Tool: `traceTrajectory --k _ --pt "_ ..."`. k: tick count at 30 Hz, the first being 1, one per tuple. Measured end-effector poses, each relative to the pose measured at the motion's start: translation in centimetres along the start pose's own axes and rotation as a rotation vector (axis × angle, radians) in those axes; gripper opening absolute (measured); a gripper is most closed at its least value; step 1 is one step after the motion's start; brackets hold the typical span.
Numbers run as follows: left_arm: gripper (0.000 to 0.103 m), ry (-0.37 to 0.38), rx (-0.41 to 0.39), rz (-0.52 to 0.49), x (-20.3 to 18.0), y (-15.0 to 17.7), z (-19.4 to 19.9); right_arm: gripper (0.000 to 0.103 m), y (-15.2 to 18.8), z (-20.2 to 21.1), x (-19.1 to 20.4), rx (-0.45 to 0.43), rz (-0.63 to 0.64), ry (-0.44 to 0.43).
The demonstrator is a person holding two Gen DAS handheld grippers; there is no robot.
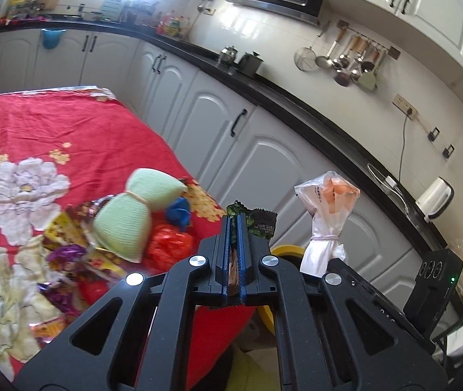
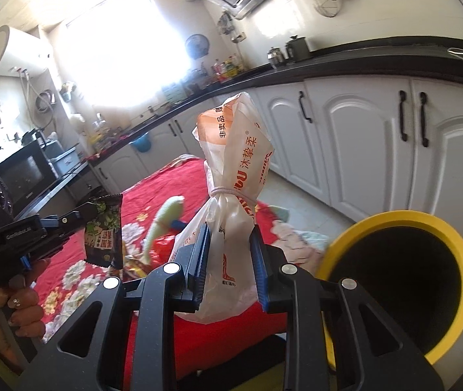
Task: Collect trash
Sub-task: 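Carry the white bag with the right tool over the yellow bin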
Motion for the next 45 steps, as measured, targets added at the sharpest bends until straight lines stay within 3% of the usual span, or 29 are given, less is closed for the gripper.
traceTrajectory --k 29,45 --pt "0.001 0.12 0.128 -0.077 -8.1 4.3 -8.6 0.024 2.5 2.5 -11.5 0.003 -0.126 0.204" --pt "0.001 0.154 0.257 -0.088 -9.9 8.7 -15.1 0.024 5.7 1.4 -16.9 0.089 -0.177 0.326"
Point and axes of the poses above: each gripper's, at about its wrist camera, not at the fingertips, and z roughly against the way its jaws point, x to its left, y to its underside, the point moved 7 cm from there along -z, roughly the way its jaws point, and after that the axes turned 10 degrees about y, right-handed, at the moved point
